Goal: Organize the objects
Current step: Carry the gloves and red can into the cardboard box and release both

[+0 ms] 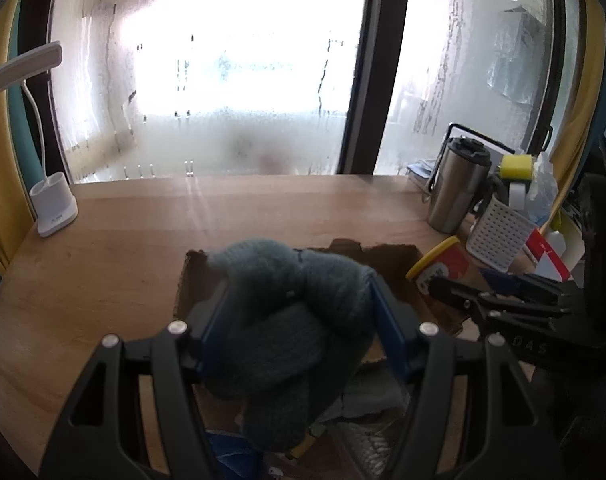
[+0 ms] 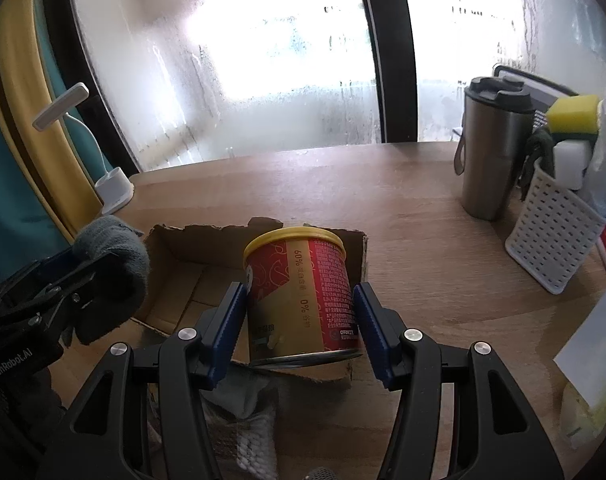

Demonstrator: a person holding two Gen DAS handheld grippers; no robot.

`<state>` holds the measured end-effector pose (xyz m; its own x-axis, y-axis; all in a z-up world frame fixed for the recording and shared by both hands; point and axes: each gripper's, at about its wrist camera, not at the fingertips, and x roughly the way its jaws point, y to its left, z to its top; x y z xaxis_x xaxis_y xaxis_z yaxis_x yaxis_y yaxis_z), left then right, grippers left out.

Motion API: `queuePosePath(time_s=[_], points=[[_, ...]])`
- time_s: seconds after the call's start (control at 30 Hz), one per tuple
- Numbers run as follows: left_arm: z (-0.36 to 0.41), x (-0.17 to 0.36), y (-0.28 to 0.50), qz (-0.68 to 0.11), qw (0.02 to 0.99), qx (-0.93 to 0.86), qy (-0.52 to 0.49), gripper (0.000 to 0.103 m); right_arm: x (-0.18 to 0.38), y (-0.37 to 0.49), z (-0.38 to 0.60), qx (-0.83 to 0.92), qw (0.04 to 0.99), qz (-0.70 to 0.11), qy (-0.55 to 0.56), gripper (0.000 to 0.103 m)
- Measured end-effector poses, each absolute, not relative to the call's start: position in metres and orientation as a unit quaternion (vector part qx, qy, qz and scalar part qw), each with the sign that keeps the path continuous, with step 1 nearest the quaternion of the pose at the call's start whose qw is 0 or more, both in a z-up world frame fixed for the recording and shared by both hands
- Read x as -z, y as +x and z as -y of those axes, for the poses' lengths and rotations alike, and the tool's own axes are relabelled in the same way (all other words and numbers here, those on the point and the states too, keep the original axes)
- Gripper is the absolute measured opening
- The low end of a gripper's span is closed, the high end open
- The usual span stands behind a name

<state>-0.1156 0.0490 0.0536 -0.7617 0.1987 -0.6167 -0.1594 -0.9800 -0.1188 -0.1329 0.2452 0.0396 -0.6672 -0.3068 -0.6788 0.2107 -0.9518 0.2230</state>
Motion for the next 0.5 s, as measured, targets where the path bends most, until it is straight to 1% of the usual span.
queuePosePath(time_s=[0.27,0.5], points=[[-0.044,-0.047,-0.124,0.035,0.092,-0.938,-0.334,0.066,-0.026,-0.143,-0.238,0.902,0.145,0.064,0.401,0.058],[-0.037,-0.039,-0.134,0.047,0.093,-0.934,-0.343,0.066,-0.019,-0.143,-0.235,0.903,0.128,0.069,0.405,0.058]])
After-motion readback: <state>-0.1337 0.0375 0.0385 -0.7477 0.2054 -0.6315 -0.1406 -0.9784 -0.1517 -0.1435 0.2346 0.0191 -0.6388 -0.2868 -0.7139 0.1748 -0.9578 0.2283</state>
